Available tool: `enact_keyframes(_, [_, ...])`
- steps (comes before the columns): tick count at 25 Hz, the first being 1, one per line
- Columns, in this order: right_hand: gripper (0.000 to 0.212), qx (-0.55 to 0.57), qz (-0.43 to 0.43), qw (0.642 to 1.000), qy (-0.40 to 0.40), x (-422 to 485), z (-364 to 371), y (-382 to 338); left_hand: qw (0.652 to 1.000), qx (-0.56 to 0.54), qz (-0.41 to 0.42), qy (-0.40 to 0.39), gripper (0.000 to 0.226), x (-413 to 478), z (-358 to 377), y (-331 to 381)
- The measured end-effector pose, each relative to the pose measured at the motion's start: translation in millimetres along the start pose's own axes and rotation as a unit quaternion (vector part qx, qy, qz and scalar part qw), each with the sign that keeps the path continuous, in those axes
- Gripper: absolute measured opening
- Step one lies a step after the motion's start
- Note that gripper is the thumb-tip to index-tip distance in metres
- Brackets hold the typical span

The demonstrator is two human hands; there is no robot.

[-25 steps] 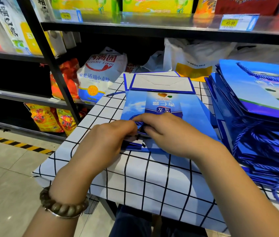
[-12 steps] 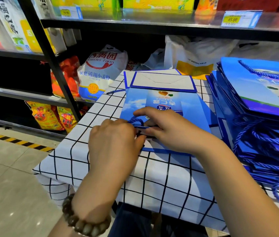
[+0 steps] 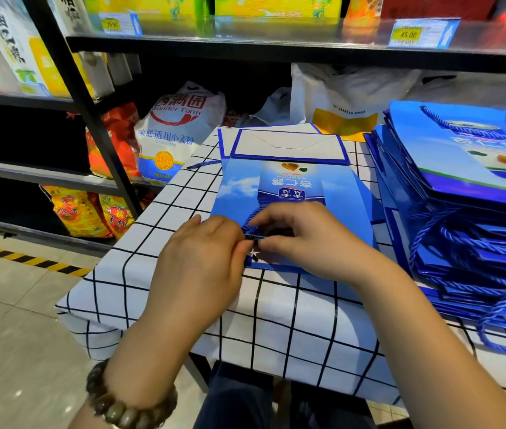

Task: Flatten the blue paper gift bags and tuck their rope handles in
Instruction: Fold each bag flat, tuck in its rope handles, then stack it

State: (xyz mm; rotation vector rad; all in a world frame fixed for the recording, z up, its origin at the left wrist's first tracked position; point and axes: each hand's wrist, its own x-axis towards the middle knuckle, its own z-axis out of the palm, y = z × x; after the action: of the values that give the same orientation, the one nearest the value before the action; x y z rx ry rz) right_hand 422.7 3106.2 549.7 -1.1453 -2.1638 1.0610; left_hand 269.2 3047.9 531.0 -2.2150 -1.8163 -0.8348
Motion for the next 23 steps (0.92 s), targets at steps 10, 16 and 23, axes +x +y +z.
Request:
enact_keyframes(10, [0.020,0.000,0.038,0.991,0.125,-2.2,7.8,-3.5,0.986,-0.116,-0.119,-0.002,0.025,-10.9,1.2,0.8])
enact_keyframes(16, [0.014,-0.104,0.067,0.959,0.255,-9.1,0.9,-2.0,0.983,-0.072,-0.170,0.014,0.023,-5.4,-3.6,2.7])
enact_keyframes(23, [0.029,-0.430,0.264,0.852,0.141,-19.2,-17.4,3.4,0.958,0.076,-0.267,-0.069,0.036,24.8,-0.1,-25.6])
